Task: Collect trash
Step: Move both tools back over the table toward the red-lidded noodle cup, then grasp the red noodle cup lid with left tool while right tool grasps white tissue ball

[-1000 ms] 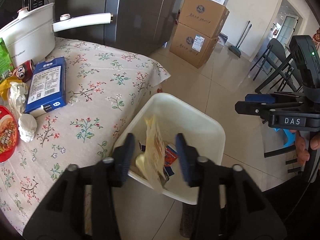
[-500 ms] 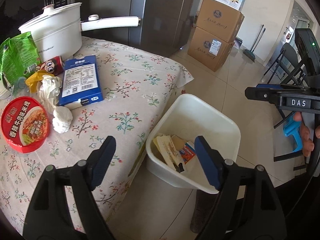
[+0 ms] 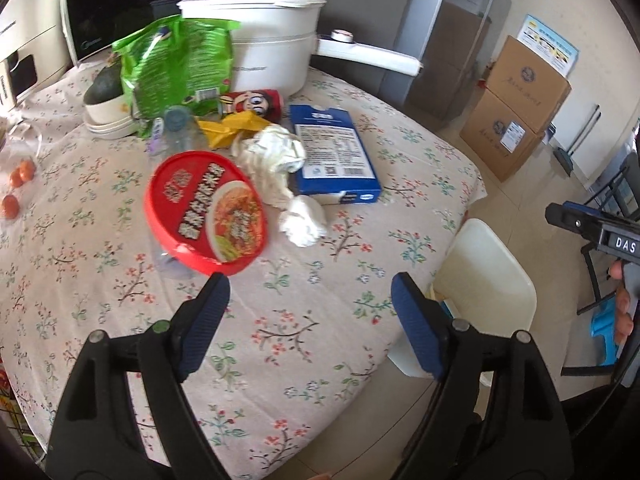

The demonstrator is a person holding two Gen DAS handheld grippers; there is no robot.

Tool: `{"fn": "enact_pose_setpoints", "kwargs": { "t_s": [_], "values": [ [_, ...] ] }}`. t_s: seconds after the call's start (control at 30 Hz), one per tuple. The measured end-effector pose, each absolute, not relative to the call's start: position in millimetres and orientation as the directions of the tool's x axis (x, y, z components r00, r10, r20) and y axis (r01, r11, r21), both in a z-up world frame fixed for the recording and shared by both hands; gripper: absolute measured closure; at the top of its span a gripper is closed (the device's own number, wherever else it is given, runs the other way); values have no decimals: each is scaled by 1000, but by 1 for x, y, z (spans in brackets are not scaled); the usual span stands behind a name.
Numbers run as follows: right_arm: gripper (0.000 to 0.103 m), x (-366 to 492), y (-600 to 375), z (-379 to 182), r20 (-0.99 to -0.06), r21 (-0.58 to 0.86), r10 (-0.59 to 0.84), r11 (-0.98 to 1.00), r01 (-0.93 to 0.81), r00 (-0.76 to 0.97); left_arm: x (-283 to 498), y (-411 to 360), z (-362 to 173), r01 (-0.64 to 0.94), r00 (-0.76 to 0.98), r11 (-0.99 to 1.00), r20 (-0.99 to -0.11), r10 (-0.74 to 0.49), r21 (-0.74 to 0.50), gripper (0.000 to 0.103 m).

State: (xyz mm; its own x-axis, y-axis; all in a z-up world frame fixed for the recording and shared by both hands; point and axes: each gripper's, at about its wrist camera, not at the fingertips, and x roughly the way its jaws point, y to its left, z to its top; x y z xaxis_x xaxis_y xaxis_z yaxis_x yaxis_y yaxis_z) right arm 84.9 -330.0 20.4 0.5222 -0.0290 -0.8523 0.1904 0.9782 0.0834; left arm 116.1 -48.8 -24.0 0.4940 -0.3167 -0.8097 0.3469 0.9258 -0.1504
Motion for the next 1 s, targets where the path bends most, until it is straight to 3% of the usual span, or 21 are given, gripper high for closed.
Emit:
{"fn": "enact_pose_setpoints", "kwargs": {
  "t_s": [0.17, 0.4, 0.7, 0.8, 1.0],
  "values": [
    [30, 104, -306, 18, -855, 82, -12, 984, 158, 519, 136, -8, -24, 236, 533, 962, -809, -248, -140, 20],
    [29, 124, -279, 13, -862, 76, 3, 989, 123, 506, 167, 20, -38, 162, 519, 968, -818, -248, -191, 24],
    [28, 138, -260, 1, -875, 43, -12, 994, 103, 483, 187, 17, -56, 132, 470, 960, -838, -278, -245, 56],
    [28, 142, -258, -2, -879, 38, -16, 994, 104, 477, 188, 19, -56, 119, 467, 958, -837, -285, -260, 74],
    [28, 147, -254, -7, -883, 42, -16, 993, 112, 470, 182, 24, -47, 123, 479, 941, -811, -336, -317, 85]
  ]
}}
